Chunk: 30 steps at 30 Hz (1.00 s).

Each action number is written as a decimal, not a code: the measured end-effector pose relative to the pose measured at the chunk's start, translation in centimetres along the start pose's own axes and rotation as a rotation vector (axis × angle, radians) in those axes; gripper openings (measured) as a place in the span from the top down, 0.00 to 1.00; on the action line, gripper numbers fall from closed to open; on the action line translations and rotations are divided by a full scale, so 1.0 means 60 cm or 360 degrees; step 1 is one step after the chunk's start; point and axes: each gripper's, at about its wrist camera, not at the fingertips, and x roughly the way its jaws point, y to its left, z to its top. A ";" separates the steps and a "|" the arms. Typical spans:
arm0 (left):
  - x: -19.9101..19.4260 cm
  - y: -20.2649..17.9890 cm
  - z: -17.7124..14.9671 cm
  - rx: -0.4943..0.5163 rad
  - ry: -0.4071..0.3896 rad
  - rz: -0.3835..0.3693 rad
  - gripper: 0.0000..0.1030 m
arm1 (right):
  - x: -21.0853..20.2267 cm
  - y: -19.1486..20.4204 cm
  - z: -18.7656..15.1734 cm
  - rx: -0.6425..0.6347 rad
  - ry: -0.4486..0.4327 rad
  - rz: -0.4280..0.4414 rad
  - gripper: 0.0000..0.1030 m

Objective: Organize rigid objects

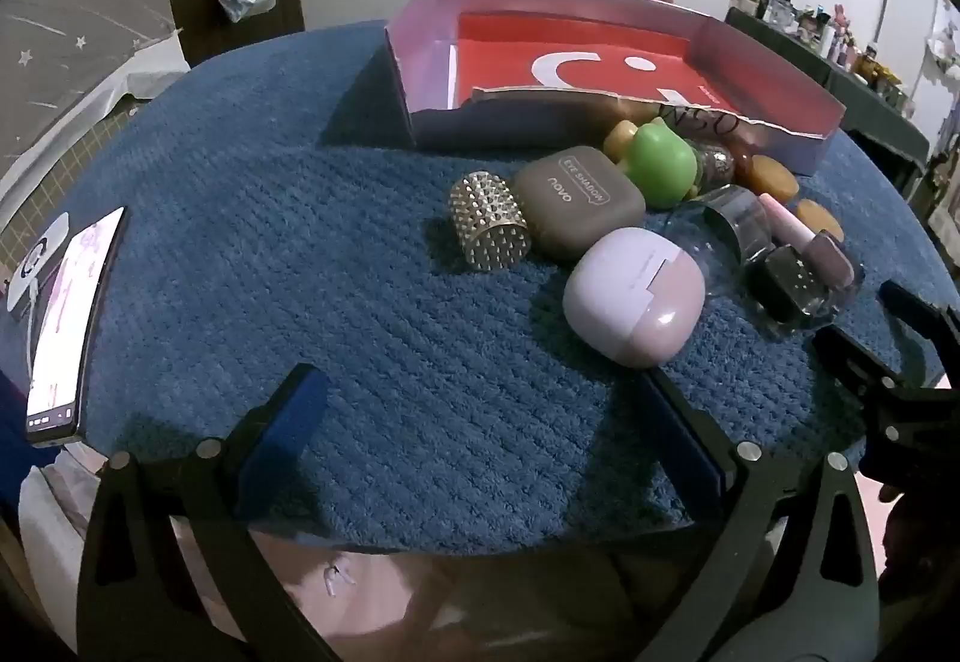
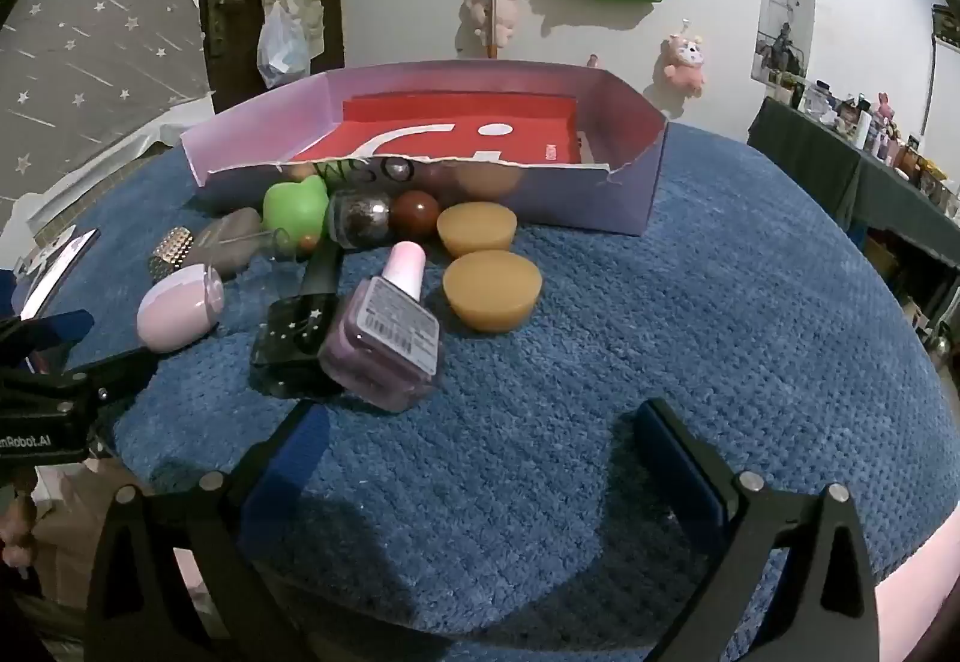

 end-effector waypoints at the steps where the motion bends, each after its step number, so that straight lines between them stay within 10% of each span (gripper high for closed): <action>1: -0.001 -0.001 -0.001 -0.0001 0.0001 0.0000 0.00 | 0.000 0.000 0.000 -0.0005 0.0003 -0.0004 0.00; 30: 0.006 -0.002 -0.002 -0.0015 0.0025 -0.0021 0.00 | -0.003 0.002 -0.003 -0.0001 -0.0023 0.0001 0.00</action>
